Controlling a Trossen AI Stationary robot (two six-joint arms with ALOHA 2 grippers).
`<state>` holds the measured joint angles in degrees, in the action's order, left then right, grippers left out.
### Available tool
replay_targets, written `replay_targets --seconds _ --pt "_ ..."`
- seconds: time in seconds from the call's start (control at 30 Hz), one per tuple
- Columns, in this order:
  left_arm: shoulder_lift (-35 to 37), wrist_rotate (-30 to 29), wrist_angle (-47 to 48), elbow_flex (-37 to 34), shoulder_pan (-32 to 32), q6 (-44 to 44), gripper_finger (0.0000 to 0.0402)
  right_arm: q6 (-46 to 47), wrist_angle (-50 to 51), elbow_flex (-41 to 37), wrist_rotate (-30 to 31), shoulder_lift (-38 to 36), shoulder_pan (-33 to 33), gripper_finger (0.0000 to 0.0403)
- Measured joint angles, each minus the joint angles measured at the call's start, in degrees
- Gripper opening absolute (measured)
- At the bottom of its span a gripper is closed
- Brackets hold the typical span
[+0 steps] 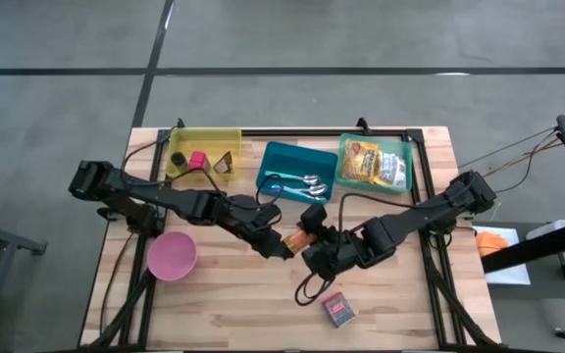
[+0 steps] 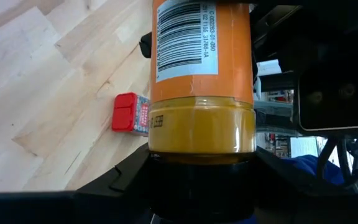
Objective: Pick & Place Food Item
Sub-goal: Put the black seasoning bottle into the yellow bin
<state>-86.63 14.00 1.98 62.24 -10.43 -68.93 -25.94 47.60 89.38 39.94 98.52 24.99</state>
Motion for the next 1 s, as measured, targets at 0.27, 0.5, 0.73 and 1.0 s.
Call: replay_targets --seconds 0.27,0.5,0.73,1.0 --pt "0.0 0.2 0.1 0.0 0.3 -0.1 0.0207 0.3 0.1 0.0 0.6 0.0 0.6 0.0188" --pt "0.0 -0.2 0.1 0.1 0.3 -0.6 0.0217 0.9 0.0 0.0 0.6 0.0 0.9 0.0159" --pt "0.2 -0.3 0.4 0.1 0.3 -0.7 0.0285 2.1 -0.2 0.0 0.8 -0.1 1.0 0.0178" --pt "1.7 -2.1 -0.6 0.1 0.3 7.6 0.0292 7.4 0.1 0.1 0.8 -0.5 1.0 0.0179"
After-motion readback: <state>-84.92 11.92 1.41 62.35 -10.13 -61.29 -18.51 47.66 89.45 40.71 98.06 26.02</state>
